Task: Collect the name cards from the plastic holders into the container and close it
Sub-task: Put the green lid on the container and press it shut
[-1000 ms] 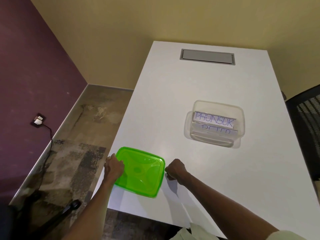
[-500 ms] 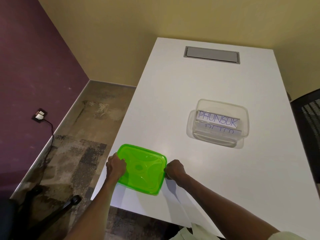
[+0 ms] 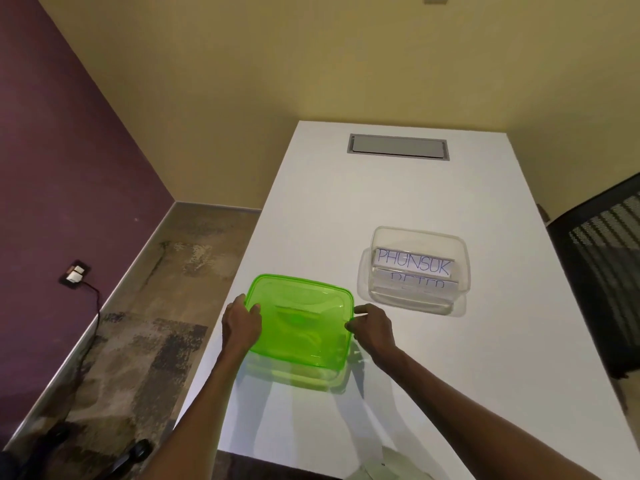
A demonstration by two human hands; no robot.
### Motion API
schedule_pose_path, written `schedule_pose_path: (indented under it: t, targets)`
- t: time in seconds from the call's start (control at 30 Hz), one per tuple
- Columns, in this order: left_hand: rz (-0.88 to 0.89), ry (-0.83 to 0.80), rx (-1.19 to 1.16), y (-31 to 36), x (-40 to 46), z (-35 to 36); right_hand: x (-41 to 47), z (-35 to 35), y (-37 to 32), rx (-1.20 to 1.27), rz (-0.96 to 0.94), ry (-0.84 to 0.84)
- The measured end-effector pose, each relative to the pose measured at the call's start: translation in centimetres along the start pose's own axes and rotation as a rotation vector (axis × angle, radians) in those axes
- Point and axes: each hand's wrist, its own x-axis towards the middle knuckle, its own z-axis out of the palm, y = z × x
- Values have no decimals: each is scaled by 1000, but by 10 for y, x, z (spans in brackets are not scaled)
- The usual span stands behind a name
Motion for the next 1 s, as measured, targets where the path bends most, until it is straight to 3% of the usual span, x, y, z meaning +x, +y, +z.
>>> schedule_pose_path:
  t: [0.3,0.6,0.73,0.87,1.0]
  targets:
    - [152,62,-143,92,-31,2,0,-84,-21,236,-156,214]
    - [220,41,-462,171,-68,6,-4,-164,-35,489,-242,357]
    - [160,-57,-694,196,-75,5,-5,-201,-30,551,-264,356]
    - [184,-258,-718,213,-80,7,-5,-226,-25,586,-277,334]
    - [188,-359,-711,227,-84,13,-3,-239,-23,603,-275,316]
